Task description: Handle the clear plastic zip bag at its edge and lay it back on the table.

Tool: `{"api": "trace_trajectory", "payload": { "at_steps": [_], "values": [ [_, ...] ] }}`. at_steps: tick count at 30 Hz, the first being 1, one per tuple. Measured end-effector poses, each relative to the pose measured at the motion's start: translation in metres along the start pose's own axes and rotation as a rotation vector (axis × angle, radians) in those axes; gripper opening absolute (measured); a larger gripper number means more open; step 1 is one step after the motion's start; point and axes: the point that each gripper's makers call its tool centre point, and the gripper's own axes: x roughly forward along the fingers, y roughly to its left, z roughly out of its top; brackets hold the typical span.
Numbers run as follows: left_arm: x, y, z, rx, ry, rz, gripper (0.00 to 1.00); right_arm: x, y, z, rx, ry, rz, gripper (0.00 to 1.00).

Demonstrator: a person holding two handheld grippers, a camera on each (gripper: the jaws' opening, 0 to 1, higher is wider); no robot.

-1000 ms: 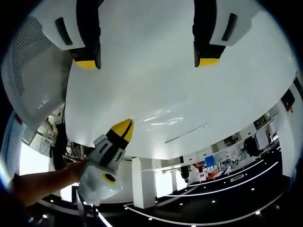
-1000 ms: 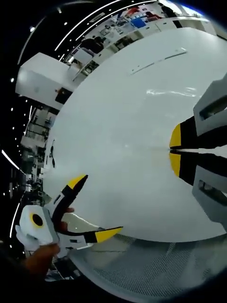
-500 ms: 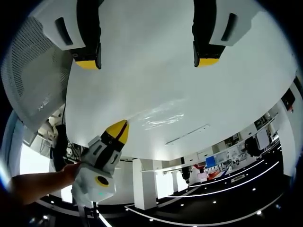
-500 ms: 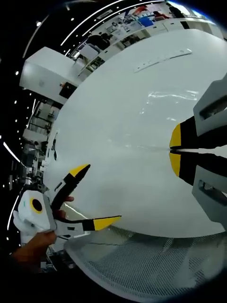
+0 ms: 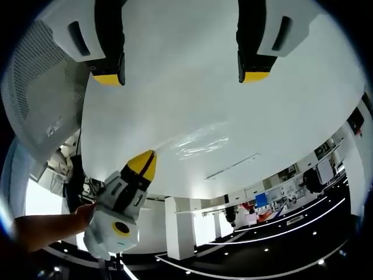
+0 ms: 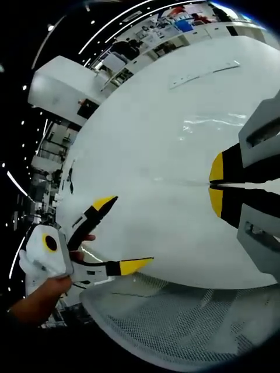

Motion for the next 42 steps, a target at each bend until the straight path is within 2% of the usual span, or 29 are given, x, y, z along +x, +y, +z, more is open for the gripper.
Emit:
{"api": "trace_trajectory", "payload": {
  "at_steps": [42],
  "values": [
    [0.005,0.002,0.001,0.025,0.008,-0.012,0.76,-0.011,0.019,0.003,-0.056,-0.024,0.049,0.0]
  ]
}}
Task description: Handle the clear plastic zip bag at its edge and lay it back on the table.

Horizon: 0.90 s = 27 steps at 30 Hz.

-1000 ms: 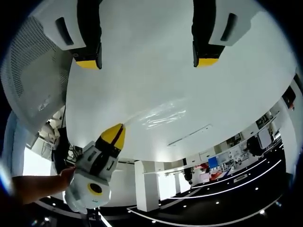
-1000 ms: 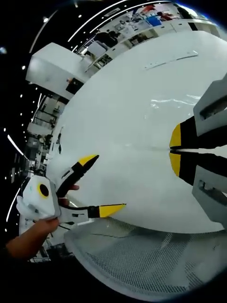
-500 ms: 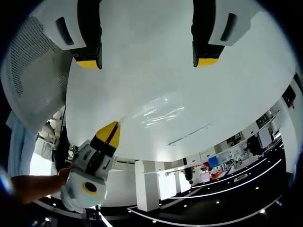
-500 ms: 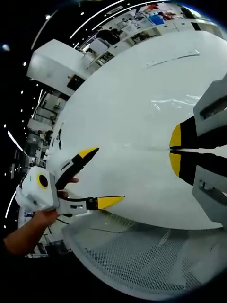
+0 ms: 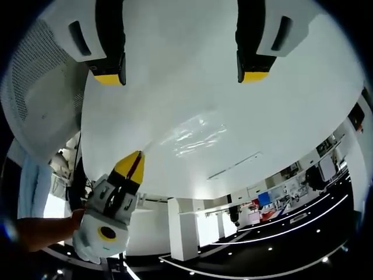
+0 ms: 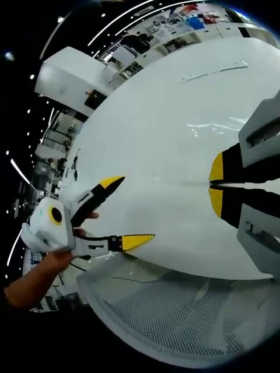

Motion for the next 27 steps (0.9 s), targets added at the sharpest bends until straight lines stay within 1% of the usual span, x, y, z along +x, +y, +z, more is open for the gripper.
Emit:
{"api": "trace_trajectory", "payload": {
  "at_steps": [10,19,27],
  "values": [
    [0.0013,0.0014,0.001,0.004,0.0,0.0,0.76,-0.0015,0.0041,0.0015,-0.015,-0.006,0.012,0.0],
    [0.0029,0.0018,0.002,0.019,0.004,0.002,0.76,-0.0062,0.0,0.0005,-0.02,-0.014,0.001,0.0],
    [0.0064,0.0031,0.0024,0.02,-0.001,0.001,0.75,-0.0069,0.0049,0.0029,-0.048,-0.017,0.028,0.0]
  ]
}}
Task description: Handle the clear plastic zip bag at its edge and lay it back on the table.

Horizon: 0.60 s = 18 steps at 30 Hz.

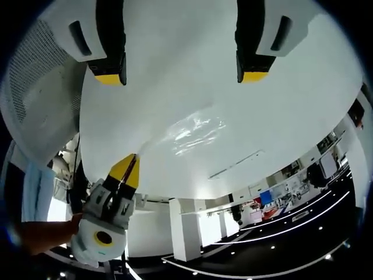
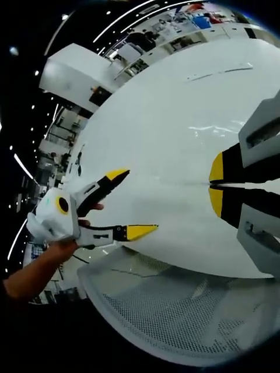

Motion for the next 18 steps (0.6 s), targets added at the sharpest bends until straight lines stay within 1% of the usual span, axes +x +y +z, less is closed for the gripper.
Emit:
{"api": "trace_trajectory", "payload": {
  "at_steps": [6,11,14,18],
  "values": [
    [0.002,0.002,0.0,0.008,-0.004,-0.004,0.73,-0.001,0.005,0.004,-0.018,-0.008,0.019,0.0],
    [0.003,0.001,0.002,0.042,-0.012,-0.015,0.68,-0.001,0.01,0.005,-0.038,-0.011,0.038,0.0],
    [0.002,0.0,0.003,0.064,-0.015,-0.022,0.64,-0.001,0.013,0.005,-0.052,-0.012,0.047,0.0],
    [0.002,-0.005,0.008,0.105,-0.029,-0.037,0.55,-0.002,0.017,0.007,-0.068,-0.02,0.06,0.0]
  ]
}}
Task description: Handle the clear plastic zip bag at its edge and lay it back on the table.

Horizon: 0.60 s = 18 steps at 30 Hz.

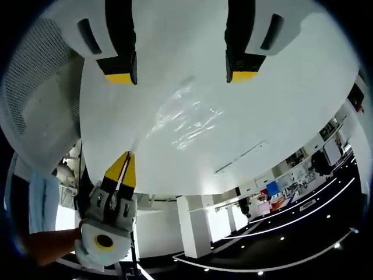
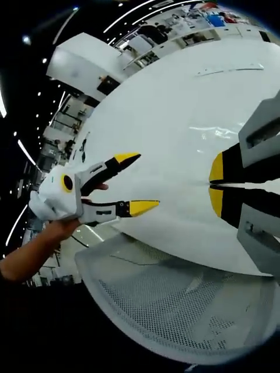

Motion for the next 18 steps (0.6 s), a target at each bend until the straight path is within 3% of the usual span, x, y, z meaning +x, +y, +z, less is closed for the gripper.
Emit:
{"api": "trace_trajectory", "payload": {
  "at_steps": [10,18],
  "values": [
    [-0.001,-0.012,0.006,0.098,-0.001,-0.041,0.3,0.0,0.001,-0.001,-0.031,0.003,0.0,0.0],
    [0.0,-0.008,0.005,0.117,-0.004,-0.044,0.19,-0.001,0.001,-0.001,-0.034,0.005,-0.004,0.0]
  ]
}}
